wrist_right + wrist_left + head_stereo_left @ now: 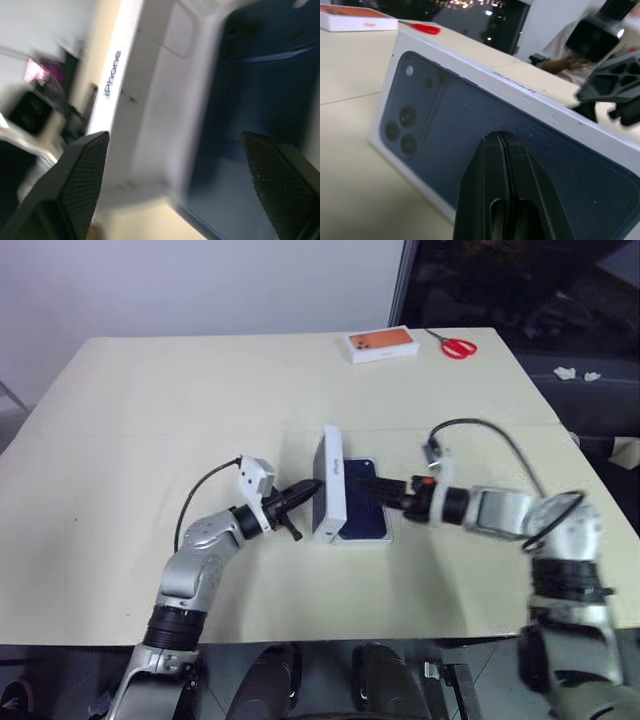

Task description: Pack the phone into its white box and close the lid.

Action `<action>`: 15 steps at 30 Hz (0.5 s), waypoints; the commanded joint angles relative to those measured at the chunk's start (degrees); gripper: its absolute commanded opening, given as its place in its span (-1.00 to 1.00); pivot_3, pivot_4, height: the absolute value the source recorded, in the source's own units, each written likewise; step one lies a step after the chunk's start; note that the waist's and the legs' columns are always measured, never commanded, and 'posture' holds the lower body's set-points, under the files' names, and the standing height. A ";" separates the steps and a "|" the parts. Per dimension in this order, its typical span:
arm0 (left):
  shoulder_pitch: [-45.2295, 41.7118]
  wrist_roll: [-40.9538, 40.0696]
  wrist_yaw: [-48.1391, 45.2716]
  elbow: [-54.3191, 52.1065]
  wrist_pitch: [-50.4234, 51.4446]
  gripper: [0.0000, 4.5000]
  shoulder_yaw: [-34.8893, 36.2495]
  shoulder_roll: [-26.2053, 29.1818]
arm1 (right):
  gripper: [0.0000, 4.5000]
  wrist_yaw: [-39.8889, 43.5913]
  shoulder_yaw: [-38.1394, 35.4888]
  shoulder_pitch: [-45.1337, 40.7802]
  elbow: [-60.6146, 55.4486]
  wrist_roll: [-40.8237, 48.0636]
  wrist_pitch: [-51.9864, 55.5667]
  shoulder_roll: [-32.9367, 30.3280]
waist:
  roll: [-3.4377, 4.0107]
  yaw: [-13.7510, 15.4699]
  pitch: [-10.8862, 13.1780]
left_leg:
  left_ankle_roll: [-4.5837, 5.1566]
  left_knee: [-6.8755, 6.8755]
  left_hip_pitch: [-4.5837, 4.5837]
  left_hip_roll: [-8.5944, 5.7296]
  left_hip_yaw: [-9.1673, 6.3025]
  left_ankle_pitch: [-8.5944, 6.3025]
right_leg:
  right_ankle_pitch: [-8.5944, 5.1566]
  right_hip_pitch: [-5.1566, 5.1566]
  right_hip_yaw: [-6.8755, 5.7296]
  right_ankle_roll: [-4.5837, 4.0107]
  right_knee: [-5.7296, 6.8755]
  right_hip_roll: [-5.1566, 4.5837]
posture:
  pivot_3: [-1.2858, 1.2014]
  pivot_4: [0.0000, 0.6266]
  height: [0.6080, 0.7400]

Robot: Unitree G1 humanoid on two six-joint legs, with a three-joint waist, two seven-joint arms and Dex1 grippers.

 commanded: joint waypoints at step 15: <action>-0.66 -1.26 0.25 -6.11 5.51 -1.00 2.27 4.37 | -0.32 34.37 26.15 -5.94 -2.77 -56.92 -38.91 -9.19 | -0.05 0.25 0.05 | -0.08 0.00 -0.03 -0.02 -0.04 0.02 | -0.03 -0.06 0.06 0.06 0.02 -0.07 | 0.03 -0.52 1.00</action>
